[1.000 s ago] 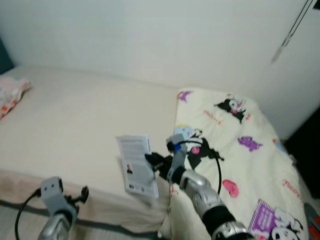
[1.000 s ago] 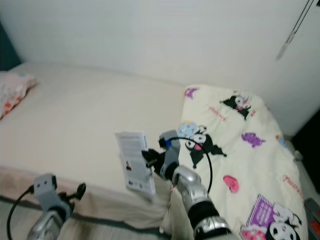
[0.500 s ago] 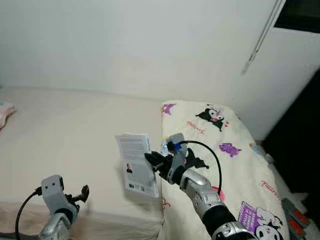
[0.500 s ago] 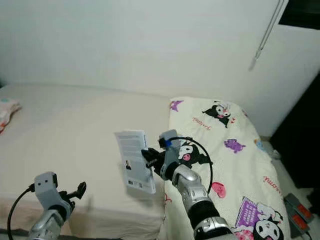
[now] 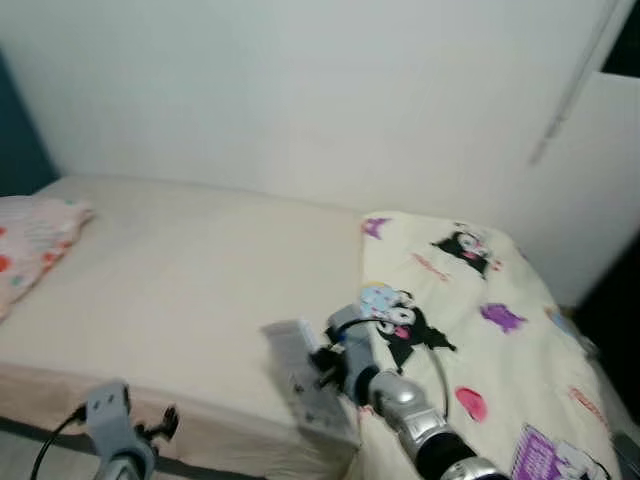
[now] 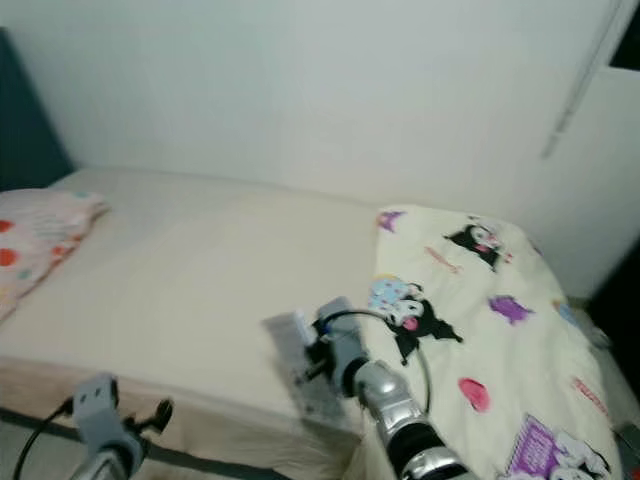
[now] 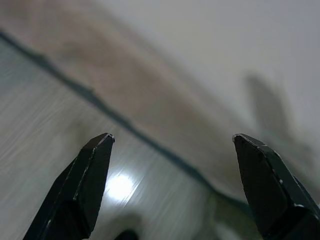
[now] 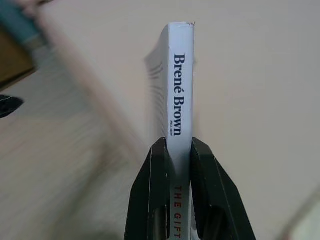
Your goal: Clean up the room
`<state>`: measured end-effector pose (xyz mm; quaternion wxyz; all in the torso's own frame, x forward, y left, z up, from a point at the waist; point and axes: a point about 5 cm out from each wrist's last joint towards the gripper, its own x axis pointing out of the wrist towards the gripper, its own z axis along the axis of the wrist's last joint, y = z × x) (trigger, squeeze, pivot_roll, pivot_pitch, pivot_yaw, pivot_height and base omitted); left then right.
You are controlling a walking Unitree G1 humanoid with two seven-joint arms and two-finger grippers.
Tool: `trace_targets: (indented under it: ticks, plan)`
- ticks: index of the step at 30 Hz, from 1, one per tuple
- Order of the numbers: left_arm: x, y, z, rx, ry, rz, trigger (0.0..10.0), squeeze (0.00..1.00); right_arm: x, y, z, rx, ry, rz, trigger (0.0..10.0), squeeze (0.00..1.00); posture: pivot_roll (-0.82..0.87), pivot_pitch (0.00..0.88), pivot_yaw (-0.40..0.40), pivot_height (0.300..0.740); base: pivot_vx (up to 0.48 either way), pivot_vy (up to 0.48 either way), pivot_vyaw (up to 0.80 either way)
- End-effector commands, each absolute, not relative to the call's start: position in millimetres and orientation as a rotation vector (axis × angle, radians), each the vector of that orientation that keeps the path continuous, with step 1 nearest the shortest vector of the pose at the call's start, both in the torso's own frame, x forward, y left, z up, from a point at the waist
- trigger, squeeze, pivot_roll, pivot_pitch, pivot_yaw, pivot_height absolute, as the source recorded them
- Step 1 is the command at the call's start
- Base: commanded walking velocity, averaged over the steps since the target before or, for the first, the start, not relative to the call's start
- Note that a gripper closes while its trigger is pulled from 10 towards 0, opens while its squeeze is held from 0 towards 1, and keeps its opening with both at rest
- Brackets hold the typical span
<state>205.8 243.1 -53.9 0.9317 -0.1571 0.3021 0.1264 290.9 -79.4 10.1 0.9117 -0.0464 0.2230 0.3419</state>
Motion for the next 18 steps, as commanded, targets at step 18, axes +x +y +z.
trace_targets:
  ticks: [18]
  plan:
    - [143.9,226.2,-92.2,-0.268,0.928,0.300,10.0,0.00,208.4,-110.0,-67.1,-0.379,0.842,0.768,10.0,0.00,0.09,0.000,-0.108,0.740,0.000,0.000,0.79]
